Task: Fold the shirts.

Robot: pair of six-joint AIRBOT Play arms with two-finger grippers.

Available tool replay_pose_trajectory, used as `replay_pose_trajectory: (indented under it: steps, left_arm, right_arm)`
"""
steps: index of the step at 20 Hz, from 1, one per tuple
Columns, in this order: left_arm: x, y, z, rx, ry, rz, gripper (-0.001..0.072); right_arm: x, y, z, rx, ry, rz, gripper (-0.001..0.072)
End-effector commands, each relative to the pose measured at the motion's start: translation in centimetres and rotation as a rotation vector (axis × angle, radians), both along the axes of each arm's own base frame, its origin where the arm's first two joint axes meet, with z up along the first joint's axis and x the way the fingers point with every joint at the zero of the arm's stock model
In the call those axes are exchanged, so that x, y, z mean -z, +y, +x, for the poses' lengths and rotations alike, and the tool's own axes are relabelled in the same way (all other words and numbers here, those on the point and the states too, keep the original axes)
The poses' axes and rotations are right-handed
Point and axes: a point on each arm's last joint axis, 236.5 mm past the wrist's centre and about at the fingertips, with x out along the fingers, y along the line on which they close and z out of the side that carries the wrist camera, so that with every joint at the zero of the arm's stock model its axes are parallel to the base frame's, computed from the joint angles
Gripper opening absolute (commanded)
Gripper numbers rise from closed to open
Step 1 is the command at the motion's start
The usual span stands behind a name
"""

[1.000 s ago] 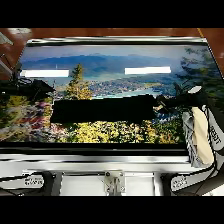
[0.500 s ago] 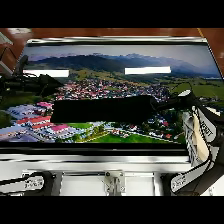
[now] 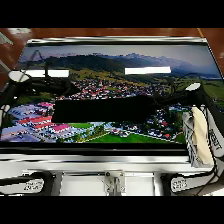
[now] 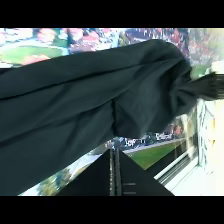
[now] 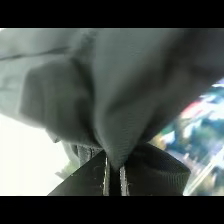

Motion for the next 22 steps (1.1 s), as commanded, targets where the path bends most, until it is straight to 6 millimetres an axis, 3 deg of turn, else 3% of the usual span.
replay_pose_trajectory:
  steps: [1, 4, 10, 13, 17, 19, 22]
  left_arm:
    - [4.3, -5.8, -1.2, 0.073, 0.043, 0.023, 0.0039]
    - [8.5, -10.5, -3.4, 0.157, 0.11, 0.047, 0.0039]
    - [12.3, -18.9, -8.5, 0.264, 0.158, 0.042, 0.0039]
    - [13.7, -22.6, -10.2, 0.238, 0.193, 0.007, 0.0039]
    - [12.8, -28.2, -14.1, 0.236, 0.321, -0.163, 0.0039]
    - [12.5, -28.9, -14.3, 0.231, 0.33, -0.201, 0.0039]
    - [11.0, -26.6, -11.8, 0.233, 0.306, -0.24, 0.0037]
  right_arm:
    - [-5.5, 0.3, -2.3, -0.049, -0.048, -0.016, 0.0063]
    - [-9.1, 0.2, -4.9, -0.075, -0.055, -0.045, 0.0063]
    - [-14.4, 0.1, -10.4, -0.076, -0.024, -0.097, 0.0063]
    - [-16.3, -0.2, -12.8, -0.059, -0.023, -0.133, 0.0063]
    - [-17.8, -0.6, -13.8, -0.012, -0.06, -0.171, 0.0063]
    - [-18.2, -0.5, -13.7, -0.002, -0.075, -0.167, 0.0063]
    - [-19.5, 0.9, -11.5, 0.037, -0.172, -0.116, 0.0063]
